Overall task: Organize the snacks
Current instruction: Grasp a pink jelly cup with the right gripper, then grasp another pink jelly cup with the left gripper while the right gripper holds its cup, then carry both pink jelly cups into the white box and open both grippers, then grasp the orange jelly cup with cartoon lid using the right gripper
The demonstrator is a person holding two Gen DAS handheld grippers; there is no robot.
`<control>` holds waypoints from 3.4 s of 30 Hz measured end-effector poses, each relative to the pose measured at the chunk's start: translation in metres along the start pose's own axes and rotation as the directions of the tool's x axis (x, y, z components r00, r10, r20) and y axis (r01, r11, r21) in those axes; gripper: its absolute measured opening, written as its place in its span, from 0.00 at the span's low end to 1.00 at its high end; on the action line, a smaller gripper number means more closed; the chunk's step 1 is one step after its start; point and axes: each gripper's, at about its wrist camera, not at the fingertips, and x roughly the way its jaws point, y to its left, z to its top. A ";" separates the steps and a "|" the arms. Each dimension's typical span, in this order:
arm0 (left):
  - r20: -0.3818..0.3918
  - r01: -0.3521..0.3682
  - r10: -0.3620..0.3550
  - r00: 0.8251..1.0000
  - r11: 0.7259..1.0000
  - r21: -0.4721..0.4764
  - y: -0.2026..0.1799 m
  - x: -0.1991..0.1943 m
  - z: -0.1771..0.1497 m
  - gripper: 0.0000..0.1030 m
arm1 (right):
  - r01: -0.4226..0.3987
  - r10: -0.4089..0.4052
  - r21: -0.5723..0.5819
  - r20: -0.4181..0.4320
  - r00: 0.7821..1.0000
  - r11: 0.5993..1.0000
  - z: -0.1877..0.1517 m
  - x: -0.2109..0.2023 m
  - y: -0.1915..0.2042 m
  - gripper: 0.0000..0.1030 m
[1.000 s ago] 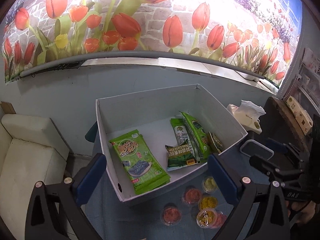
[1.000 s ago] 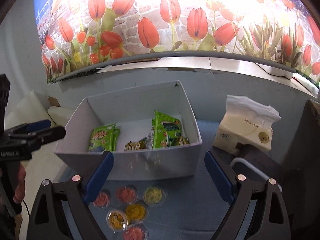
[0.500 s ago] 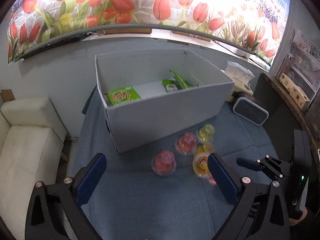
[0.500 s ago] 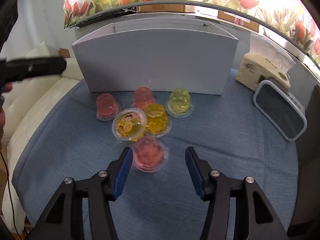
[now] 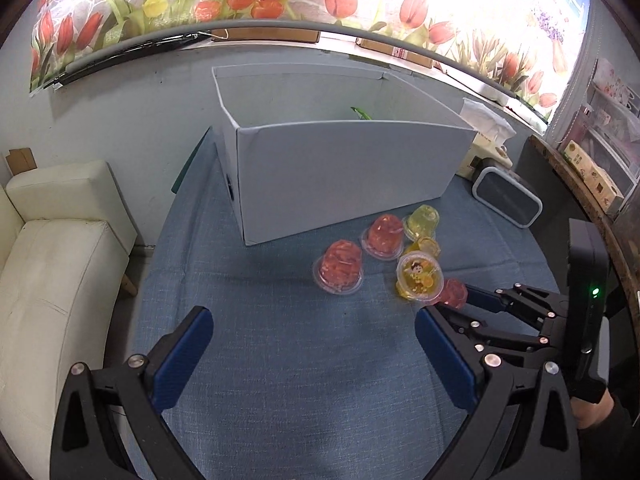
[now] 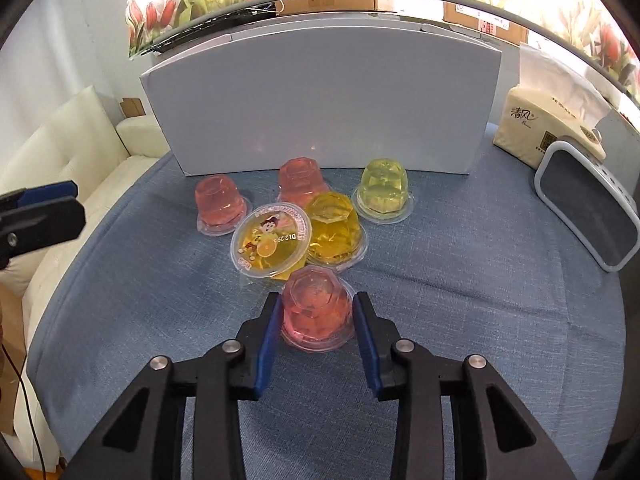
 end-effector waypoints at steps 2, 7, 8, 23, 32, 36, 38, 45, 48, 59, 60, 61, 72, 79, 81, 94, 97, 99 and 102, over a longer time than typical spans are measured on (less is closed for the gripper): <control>-0.003 -0.002 0.002 1.000 1.000 0.004 0.000 0.004 0.000 1.00 | 0.002 -0.002 0.010 0.009 1.000 1.000 -0.001 -0.006 -0.002 0.35; -0.009 -0.016 0.016 1.000 1.000 0.017 -0.005 0.022 0.005 1.00 | 0.008 -0.008 0.010 0.023 1.000 1.000 -0.007 -0.030 -0.007 0.35; -0.010 -0.015 0.015 1.000 1.000 0.022 -0.006 0.027 0.007 1.00 | 0.009 -0.009 0.011 0.026 1.000 1.000 -0.009 -0.035 -0.006 0.35; -0.069 -0.107 0.112 0.991 0.992 0.066 -0.022 0.102 0.021 0.71 | -0.016 0.013 0.065 0.047 0.999 0.998 -0.038 -0.067 -0.009 0.35; -0.073 -0.091 0.095 0.993 0.994 0.061 -0.026 0.101 0.024 0.46 | -0.030 0.026 0.074 0.060 0.998 0.997 -0.039 -0.069 -0.010 0.35; -0.066 -0.078 0.081 0.994 0.996 0.052 -0.022 0.089 0.023 0.46 | -0.030 0.026 0.069 0.067 0.997 0.997 -0.036 -0.072 -0.008 0.35; -0.051 -0.064 0.067 0.996 0.996 0.055 -0.023 0.074 0.017 0.46 | -0.033 0.028 0.069 0.072 0.997 0.997 -0.033 -0.075 -0.007 0.35; 0.016 -0.022 0.021 1.000 0.998 0.063 -0.027 0.017 0.022 0.46 | -0.044 0.037 0.058 0.123 0.992 0.997 -0.008 -0.092 -0.004 0.35; 0.049 -0.003 -0.001 0.999 0.997 0.075 -0.030 -0.009 0.036 0.46 | -0.042 0.035 0.039 0.160 0.987 0.998 0.012 -0.103 -0.002 0.35; 0.159 -0.005 -0.007 0.987 0.997 0.074 -0.029 -0.043 0.140 0.46 | -0.063 0.053 0.034 0.242 0.969 0.997 0.138 -0.111 -0.014 0.35; 0.156 -0.002 -0.010 0.988 0.997 0.076 -0.028 -0.040 0.151 0.46 | -0.058 0.048 0.033 0.242 0.969 0.998 0.148 -0.109 -0.015 0.35; 0.156 0.000 -0.011 0.988 0.997 0.071 -0.026 -0.036 0.158 0.46 | -0.055 0.046 0.031 0.239 0.970 0.998 0.159 -0.105 -0.017 0.35; 0.060 -0.055 0.053 0.997 0.998 0.041 0.000 0.055 0.190 0.46 | -0.047 0.028 0.140 0.132 0.991 0.989 0.223 -0.026 -0.062 0.36; 0.079 -0.009 0.008 0.997 1.000 0.016 0.014 0.064 0.182 1.00 | -0.065 0.037 0.191 0.148 0.988 0.979 0.222 -0.019 -0.075 0.74; 0.071 -0.020 0.019 0.997 1.000 0.007 0.016 0.063 0.180 1.00 | -0.078 0.043 0.217 0.163 0.986 0.973 0.219 -0.026 -0.078 0.74; 0.111 -0.002 -0.007 0.994 0.997 0.078 -0.006 0.014 0.133 1.00 | 0.013 -0.044 0.129 0.245 0.969 0.992 0.138 -0.080 -0.043 0.74; 0.116 0.013 -0.022 0.993 0.997 0.074 -0.010 0.003 0.116 1.00 | 0.005 -0.035 0.139 0.220 0.975 0.990 0.106 -0.080 -0.037 0.74; 0.119 0.034 -0.042 0.992 0.997 0.069 -0.012 -0.005 0.101 1.00 | 0.016 -0.042 0.138 0.192 0.981 0.990 0.085 -0.074 -0.029 0.74; 0.122 0.046 -0.052 0.991 0.997 0.057 -0.010 -0.015 0.081 1.00 | 0.026 -0.051 0.168 0.149 0.988 0.985 0.055 -0.059 -0.015 0.72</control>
